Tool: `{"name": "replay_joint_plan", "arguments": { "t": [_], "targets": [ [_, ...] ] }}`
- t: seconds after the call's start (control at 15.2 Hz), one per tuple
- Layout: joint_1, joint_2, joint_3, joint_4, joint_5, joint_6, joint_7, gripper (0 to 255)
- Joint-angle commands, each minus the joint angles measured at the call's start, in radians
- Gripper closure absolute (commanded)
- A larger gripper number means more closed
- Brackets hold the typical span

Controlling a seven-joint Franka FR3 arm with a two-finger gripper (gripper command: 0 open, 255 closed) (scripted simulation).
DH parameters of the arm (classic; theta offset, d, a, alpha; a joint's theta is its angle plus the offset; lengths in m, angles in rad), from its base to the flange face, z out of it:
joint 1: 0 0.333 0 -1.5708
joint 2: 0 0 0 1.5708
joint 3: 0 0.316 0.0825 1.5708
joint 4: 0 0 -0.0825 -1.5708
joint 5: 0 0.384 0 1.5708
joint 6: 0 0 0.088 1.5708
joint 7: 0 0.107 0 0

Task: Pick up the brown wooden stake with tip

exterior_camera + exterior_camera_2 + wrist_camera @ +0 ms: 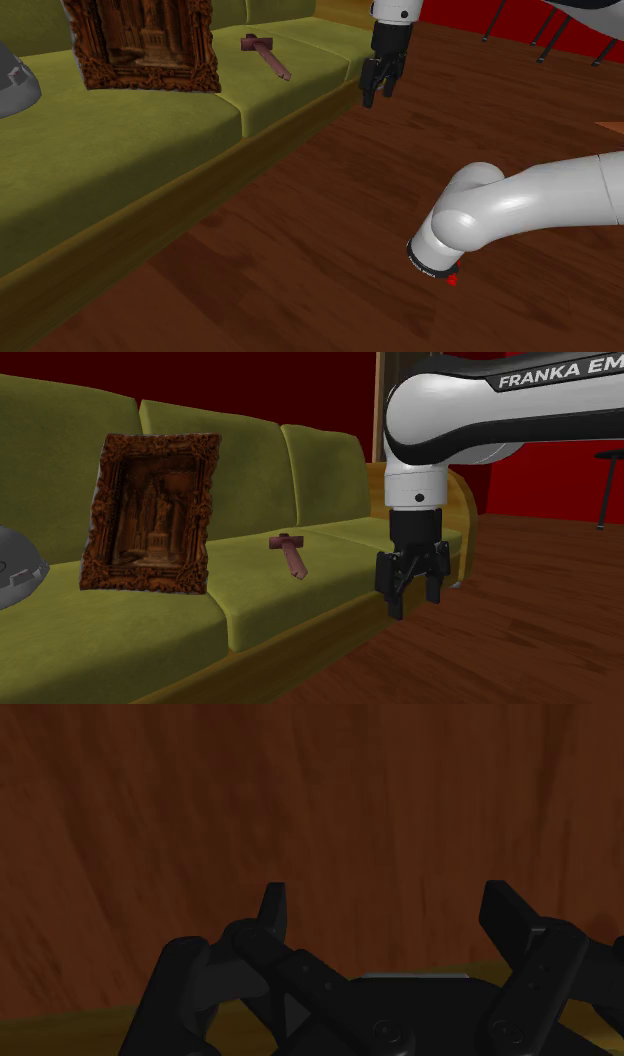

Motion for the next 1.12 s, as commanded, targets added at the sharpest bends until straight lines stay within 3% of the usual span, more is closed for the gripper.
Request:
{"name": "replay_joint_plan", "arguments": {
  "t": [0.0,0.53,1.06],
  "targets": [
    [0.0,0.0,0.0,0.0,0.0,0.0,0.0,0],
    [-0.008,0.269,0.049,0.196,0.034,0.128,0.124,0],
    [-0.019,0.544,0.083,0.473,0.033,0.183,0.241,0]
  ]
}}
